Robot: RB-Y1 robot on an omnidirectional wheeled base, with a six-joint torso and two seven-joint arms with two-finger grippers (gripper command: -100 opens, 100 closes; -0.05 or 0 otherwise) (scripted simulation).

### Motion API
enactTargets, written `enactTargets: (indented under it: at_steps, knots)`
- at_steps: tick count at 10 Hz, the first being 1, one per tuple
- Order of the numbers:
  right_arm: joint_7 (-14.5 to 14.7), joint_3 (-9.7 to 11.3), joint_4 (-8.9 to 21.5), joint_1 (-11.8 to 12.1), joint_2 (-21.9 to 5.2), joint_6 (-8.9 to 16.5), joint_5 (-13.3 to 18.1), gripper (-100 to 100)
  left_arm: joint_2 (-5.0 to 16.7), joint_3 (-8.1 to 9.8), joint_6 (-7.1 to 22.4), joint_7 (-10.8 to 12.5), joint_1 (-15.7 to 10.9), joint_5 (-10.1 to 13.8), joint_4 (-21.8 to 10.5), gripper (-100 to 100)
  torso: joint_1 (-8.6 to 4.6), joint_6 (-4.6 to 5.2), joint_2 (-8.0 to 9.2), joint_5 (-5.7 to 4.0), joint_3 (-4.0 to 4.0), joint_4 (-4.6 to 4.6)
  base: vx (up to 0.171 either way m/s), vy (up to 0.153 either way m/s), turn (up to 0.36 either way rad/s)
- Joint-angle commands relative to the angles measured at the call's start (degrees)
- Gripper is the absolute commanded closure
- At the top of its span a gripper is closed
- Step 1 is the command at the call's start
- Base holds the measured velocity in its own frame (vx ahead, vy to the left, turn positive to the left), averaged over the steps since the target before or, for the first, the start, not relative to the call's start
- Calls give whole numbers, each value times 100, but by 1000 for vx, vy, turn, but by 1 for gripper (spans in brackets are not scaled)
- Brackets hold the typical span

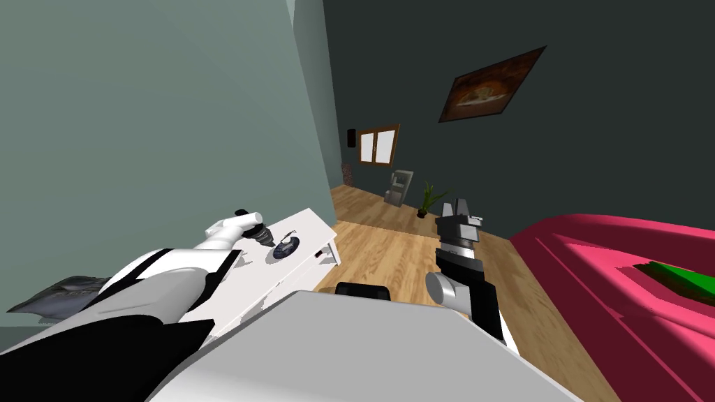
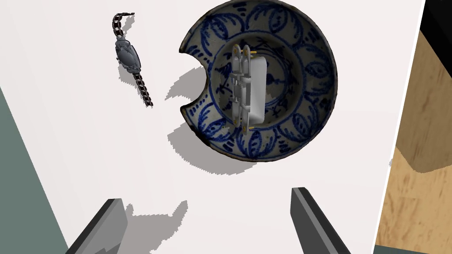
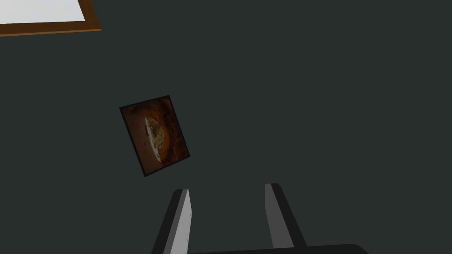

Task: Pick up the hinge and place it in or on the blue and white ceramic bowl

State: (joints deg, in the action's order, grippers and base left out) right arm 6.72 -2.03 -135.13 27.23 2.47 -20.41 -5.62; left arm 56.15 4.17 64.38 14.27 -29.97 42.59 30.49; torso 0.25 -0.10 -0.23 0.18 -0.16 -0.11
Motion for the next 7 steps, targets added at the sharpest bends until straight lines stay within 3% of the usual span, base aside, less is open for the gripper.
enactTargets:
  at_steps: [1, 4, 5, 7]
  knots:
    - [0, 0, 0, 0, 0, 0, 0, 0, -111, 118, 222, -1, -286, -286, 77, -100, 0, 0, 0, 0, 0, 0, 12, -6, 236]
    - [0, 0, 0, 0, 0, 0, 0, 0, -104, 111, 209, -26, -297, -337, 26, -100, 1, 2, 3, 1, 1, 0, 6, -7, 11]
    - [0, 0, 0, 0, 0, 0, 0, 0, -105, 113, 226, -5, -292, -340, 50, 0, 4, 0, 4, 1, 2, 1, 0, 0, 0]
    - [0, 0, 0, 0, 0, 0, 0, 0, -105, 112, 225, -7, -293, -340, 47, 0, 5, 0, 5, 2, 3, 1, 0, 0, 0]
